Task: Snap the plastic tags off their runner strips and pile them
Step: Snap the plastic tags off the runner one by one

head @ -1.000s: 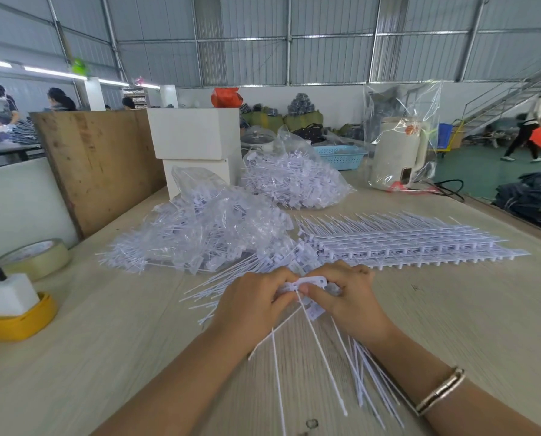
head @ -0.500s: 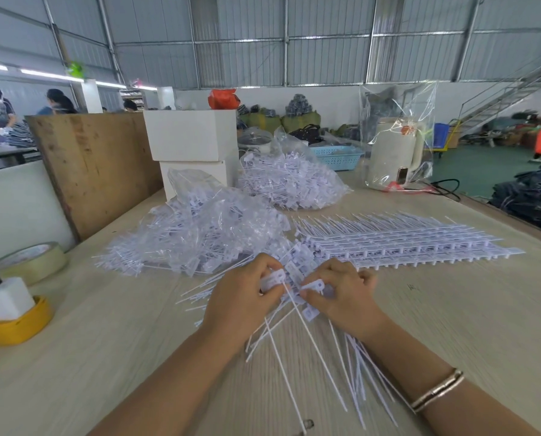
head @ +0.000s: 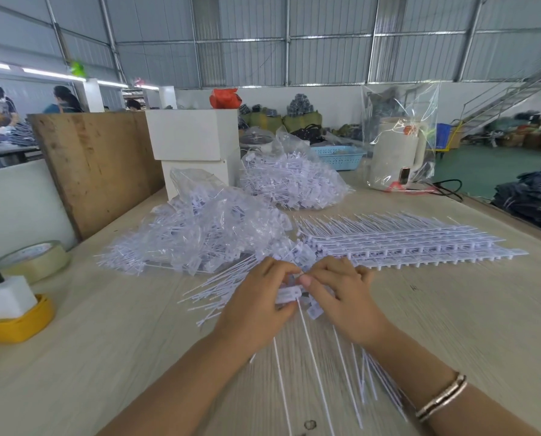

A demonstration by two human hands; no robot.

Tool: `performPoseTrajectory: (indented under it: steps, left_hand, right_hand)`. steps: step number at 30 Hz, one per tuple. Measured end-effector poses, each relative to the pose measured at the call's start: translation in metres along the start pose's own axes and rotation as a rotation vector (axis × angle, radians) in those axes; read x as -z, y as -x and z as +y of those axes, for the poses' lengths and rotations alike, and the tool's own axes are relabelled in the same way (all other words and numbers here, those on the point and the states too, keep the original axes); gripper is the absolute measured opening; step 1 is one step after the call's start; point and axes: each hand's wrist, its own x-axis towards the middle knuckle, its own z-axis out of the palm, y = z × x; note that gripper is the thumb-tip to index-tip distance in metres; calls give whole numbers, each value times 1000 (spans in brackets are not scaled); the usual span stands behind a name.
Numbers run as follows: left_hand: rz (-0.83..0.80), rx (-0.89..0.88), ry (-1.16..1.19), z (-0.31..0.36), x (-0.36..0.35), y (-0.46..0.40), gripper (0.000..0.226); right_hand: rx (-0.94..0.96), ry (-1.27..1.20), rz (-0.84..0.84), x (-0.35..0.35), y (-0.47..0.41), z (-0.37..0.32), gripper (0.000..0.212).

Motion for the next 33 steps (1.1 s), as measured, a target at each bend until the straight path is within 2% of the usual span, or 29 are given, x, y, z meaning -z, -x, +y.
performPoseTrajectory:
  steps: [2, 4, 5, 8, 12, 14, 16, 18, 22, 26, 33]
  left_hand:
    - [-16, -33, 12, 3, -4, 1, 39]
    - [-40, -63, -2, 4, -5, 0, 40]
    - [-47, -70, -11, 4, -4, -1, 41]
    - [-46, -70, -62, 2, 1, -1, 40]
    - [-34, -52, -135, -3, 8, 0, 29]
    - [-41, -49, -160, -3, 9, 0, 31]
    - [-27, -56, -191, -2, 8, 0, 24]
    - [-2, -60, -188, 0, 7, 0, 20]
    - [11, -65, -213, -1, 8, -1, 18]
    - [-37, 1, -216, -4, 7, 0, 19]
    - [-79, 3, -244, -7, 9, -1, 25]
  right_hand:
    - [31, 34, -78, -5, 3, -7, 41]
    - [22, 19, -124, -7, 1, -7, 19]
    - [13, -40, -124, -6, 0, -6, 15]
    - [-75, -264, -102, 1, -3, -1, 29]
    - [-186, -375, -60, 2, -6, 8, 25]
    - [-202, -430, -62, 3, -6, 7, 25]
    - [-180, -487, -86, 4, -5, 3, 24]
    - [-165, -488, -126, 4, -3, -1, 25]
    - [-165, -447, -192, 6, -1, -5, 10]
    - [-118, -370, -221, 7, -1, -6, 14]
    - [-179, -397, -185, 6, -2, -12, 25]
